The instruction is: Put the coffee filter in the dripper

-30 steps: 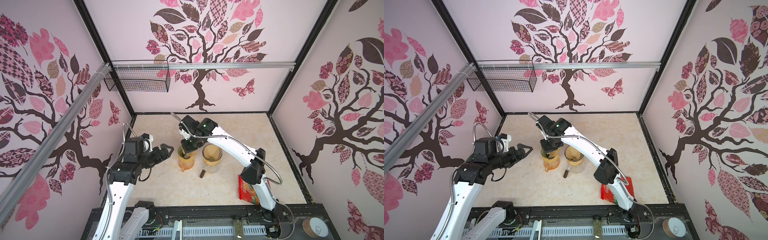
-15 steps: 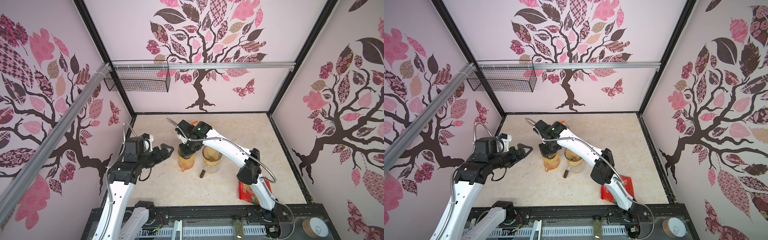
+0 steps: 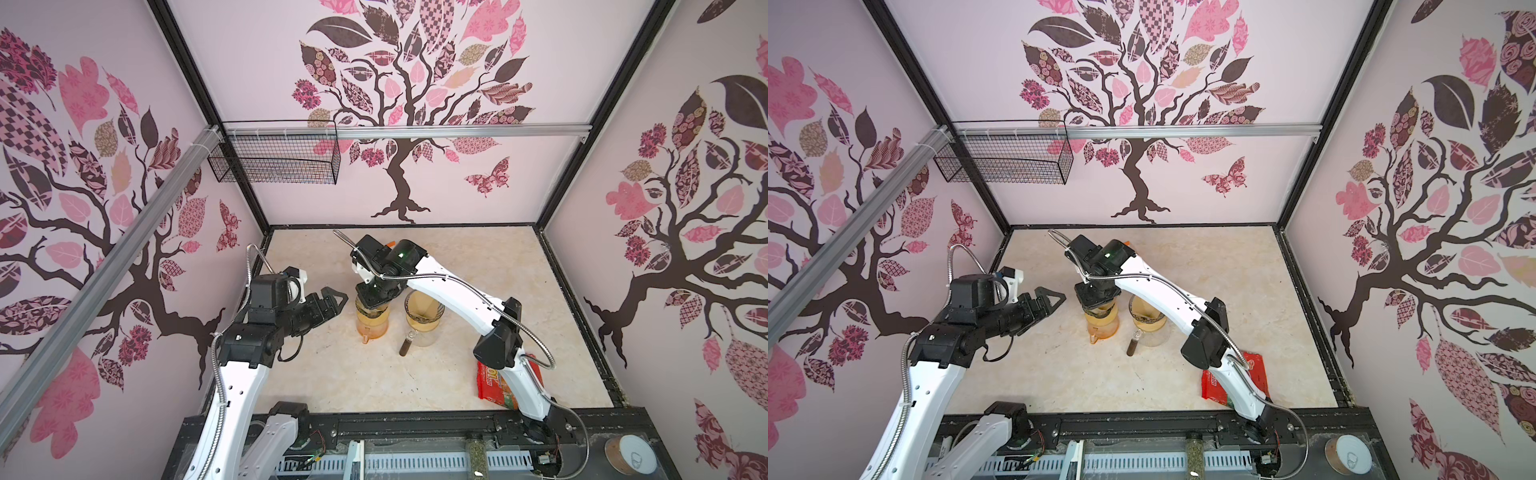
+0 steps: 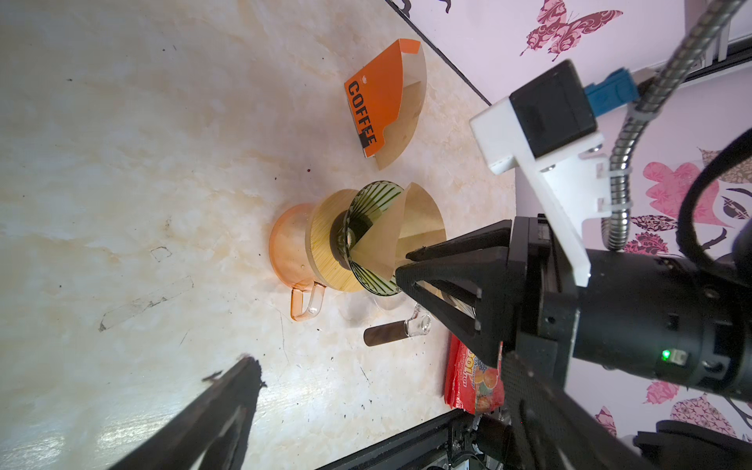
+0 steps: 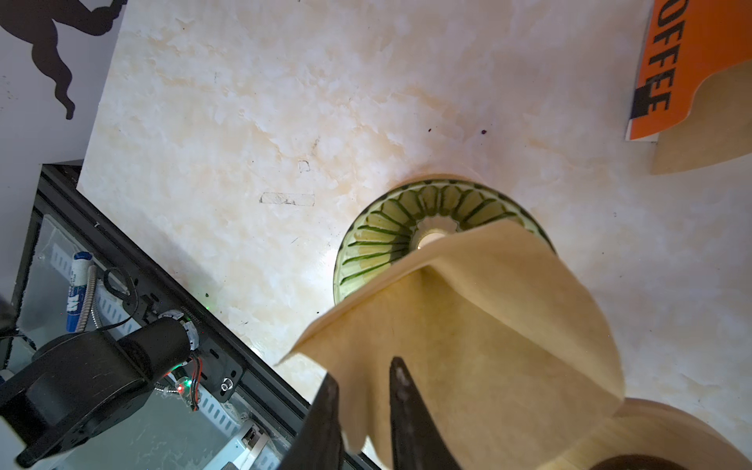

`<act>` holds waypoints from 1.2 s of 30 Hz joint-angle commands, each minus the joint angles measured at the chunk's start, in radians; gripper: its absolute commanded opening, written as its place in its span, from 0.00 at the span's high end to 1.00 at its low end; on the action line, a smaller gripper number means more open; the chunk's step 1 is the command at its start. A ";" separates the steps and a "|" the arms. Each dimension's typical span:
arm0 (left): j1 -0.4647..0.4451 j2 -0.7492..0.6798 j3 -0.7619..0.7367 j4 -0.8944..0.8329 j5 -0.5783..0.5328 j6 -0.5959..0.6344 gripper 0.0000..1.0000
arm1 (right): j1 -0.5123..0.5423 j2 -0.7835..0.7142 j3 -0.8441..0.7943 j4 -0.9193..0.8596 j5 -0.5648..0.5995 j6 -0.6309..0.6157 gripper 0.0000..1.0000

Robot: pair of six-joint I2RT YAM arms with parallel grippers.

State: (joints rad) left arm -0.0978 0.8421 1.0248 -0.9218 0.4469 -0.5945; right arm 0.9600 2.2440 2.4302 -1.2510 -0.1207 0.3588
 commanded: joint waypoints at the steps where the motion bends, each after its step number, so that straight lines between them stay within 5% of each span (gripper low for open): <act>1: 0.006 -0.001 -0.021 -0.001 -0.005 0.014 0.04 | 0.004 0.010 0.037 -0.022 -0.010 -0.009 0.75; 36: 0.004 0.027 -0.001 -0.028 -0.014 0.023 0.05 | 0.001 -0.063 0.051 0.029 -0.054 -0.003 0.51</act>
State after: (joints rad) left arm -0.0978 0.8650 1.0248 -0.9428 0.4458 -0.5941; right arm 0.9600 2.2395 2.4359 -1.2209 -0.1768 0.3599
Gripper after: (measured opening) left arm 0.950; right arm 0.489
